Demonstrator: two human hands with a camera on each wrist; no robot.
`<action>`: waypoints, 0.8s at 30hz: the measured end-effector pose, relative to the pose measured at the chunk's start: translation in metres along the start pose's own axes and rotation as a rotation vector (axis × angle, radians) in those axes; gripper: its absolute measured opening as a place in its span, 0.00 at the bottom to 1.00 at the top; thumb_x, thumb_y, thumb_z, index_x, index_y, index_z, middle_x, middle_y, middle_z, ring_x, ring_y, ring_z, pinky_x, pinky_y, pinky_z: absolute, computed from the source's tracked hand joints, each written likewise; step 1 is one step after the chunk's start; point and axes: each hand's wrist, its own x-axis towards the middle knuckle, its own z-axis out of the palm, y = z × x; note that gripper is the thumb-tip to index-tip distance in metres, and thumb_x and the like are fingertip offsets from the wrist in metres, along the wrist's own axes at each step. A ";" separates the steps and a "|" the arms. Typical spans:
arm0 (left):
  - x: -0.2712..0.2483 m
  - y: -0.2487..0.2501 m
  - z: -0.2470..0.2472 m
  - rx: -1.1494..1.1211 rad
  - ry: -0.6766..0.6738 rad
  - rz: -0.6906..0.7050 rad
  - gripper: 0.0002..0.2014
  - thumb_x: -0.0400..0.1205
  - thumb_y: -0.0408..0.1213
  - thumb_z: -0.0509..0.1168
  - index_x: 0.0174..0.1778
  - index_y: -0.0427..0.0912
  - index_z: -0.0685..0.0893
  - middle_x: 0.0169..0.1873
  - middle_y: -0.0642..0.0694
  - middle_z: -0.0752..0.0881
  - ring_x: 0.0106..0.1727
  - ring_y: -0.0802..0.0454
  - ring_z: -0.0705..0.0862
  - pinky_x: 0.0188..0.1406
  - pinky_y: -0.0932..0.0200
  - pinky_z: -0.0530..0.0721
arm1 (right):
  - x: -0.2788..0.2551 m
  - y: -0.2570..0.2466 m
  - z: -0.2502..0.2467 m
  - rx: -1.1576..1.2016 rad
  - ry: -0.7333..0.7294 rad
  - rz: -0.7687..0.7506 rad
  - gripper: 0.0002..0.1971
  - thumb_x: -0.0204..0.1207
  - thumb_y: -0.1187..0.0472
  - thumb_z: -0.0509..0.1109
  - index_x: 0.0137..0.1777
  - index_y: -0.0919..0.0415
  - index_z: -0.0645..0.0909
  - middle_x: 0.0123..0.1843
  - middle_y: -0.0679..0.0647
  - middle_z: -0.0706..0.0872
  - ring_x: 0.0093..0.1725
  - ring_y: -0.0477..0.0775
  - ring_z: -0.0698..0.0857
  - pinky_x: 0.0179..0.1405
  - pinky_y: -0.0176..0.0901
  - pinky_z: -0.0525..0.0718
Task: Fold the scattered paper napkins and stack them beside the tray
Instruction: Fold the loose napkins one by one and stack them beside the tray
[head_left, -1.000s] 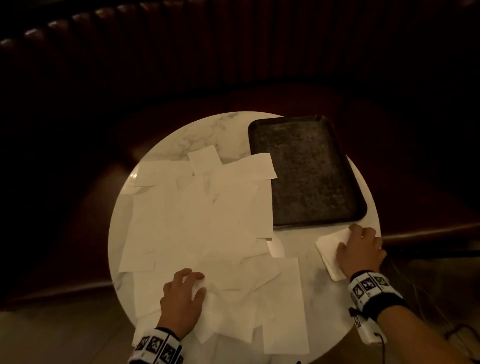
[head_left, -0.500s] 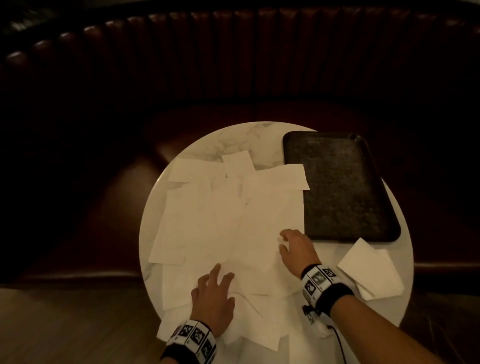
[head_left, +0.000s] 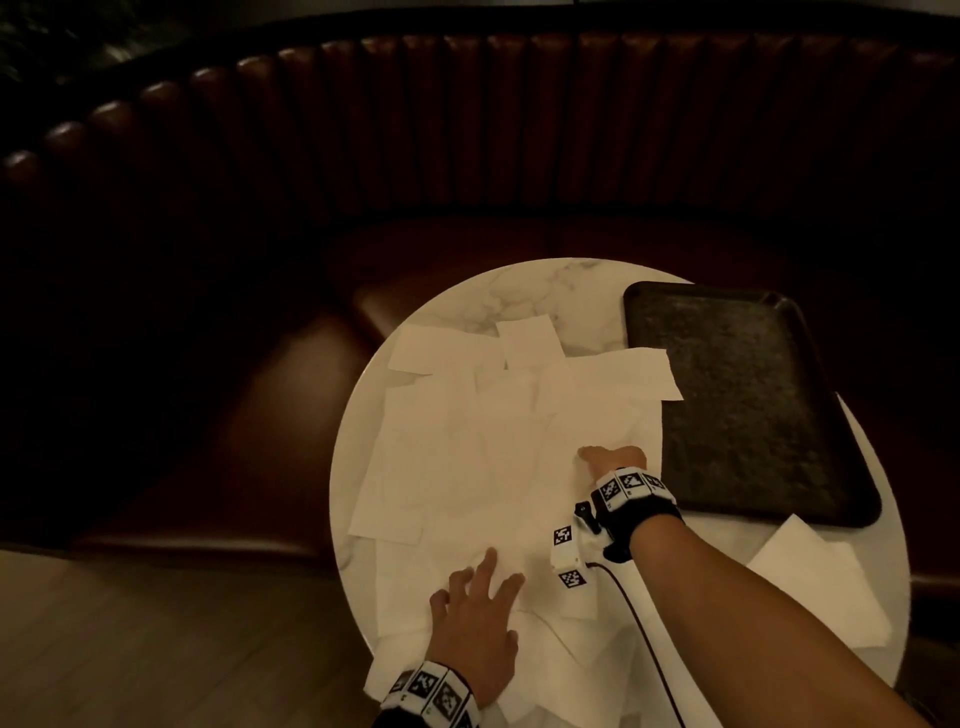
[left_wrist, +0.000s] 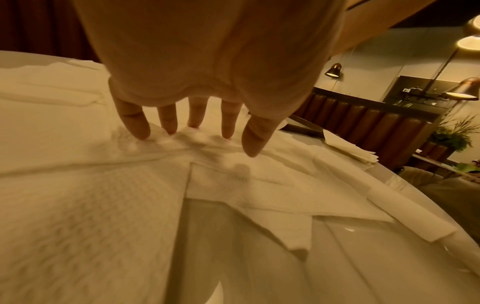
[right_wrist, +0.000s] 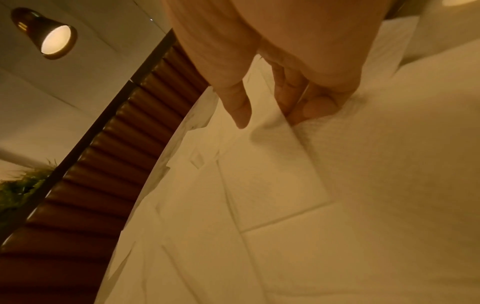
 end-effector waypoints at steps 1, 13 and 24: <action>0.000 -0.001 -0.001 0.000 -0.003 0.003 0.31 0.84 0.47 0.58 0.82 0.63 0.54 0.86 0.53 0.39 0.83 0.43 0.52 0.79 0.42 0.57 | -0.002 -0.002 0.002 -0.013 -0.005 -0.017 0.25 0.76 0.57 0.72 0.69 0.69 0.75 0.67 0.66 0.81 0.64 0.65 0.82 0.58 0.48 0.79; -0.002 0.000 -0.032 -0.331 0.123 0.023 0.18 0.87 0.51 0.55 0.73 0.63 0.67 0.75 0.61 0.67 0.76 0.54 0.67 0.69 0.55 0.60 | -0.054 0.023 -0.060 0.220 -0.077 -0.367 0.14 0.76 0.68 0.72 0.29 0.63 0.75 0.32 0.59 0.78 0.40 0.60 0.80 0.44 0.53 0.86; -0.036 0.090 -0.134 -1.275 0.172 0.436 0.20 0.76 0.50 0.71 0.63 0.54 0.80 0.53 0.45 0.90 0.55 0.45 0.88 0.56 0.47 0.87 | -0.207 0.054 -0.154 0.481 -0.465 -0.460 0.11 0.77 0.70 0.65 0.58 0.65 0.83 0.52 0.59 0.92 0.53 0.56 0.90 0.51 0.45 0.90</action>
